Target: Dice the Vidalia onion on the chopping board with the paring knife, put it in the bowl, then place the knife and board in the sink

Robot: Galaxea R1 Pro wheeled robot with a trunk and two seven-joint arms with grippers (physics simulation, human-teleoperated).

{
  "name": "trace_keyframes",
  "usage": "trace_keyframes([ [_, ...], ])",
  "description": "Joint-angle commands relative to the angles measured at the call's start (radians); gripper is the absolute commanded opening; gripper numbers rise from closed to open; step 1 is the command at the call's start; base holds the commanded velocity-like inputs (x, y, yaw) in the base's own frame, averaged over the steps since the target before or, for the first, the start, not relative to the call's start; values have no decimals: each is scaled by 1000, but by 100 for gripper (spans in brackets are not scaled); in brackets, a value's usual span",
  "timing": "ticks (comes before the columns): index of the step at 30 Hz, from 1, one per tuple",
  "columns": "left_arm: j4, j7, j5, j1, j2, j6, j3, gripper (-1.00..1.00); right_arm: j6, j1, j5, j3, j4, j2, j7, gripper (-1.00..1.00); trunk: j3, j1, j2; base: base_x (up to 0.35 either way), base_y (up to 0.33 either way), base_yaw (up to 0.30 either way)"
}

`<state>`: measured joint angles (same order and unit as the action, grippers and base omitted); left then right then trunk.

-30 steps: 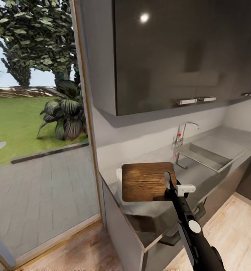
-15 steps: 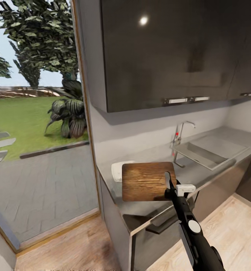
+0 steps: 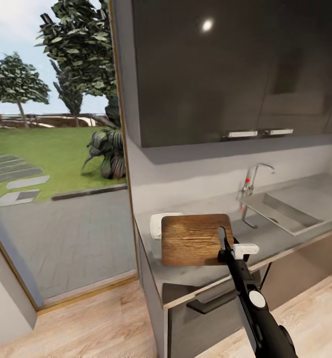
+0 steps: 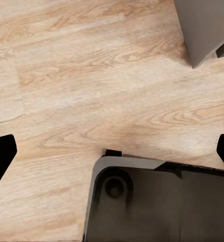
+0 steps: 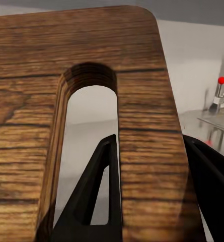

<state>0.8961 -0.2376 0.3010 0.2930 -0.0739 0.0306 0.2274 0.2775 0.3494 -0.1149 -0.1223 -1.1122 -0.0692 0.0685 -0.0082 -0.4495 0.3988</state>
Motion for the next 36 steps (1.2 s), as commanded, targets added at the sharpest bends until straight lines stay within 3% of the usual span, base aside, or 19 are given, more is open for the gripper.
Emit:
trace_keyframes([
  [1, 1, -8, 10, 0, -1, 3, 6, 100, 3, 0, -9, -5, 0, -1, 6, -100, -1, 0, 1, 0, -308, 285],
  [36, 1, -8, 10, 0, -1, 3, 6, 100, 3, 0, -9, -5, 0, -1, 5, -100, -1, 0, 1, 0, -307, 286],
])
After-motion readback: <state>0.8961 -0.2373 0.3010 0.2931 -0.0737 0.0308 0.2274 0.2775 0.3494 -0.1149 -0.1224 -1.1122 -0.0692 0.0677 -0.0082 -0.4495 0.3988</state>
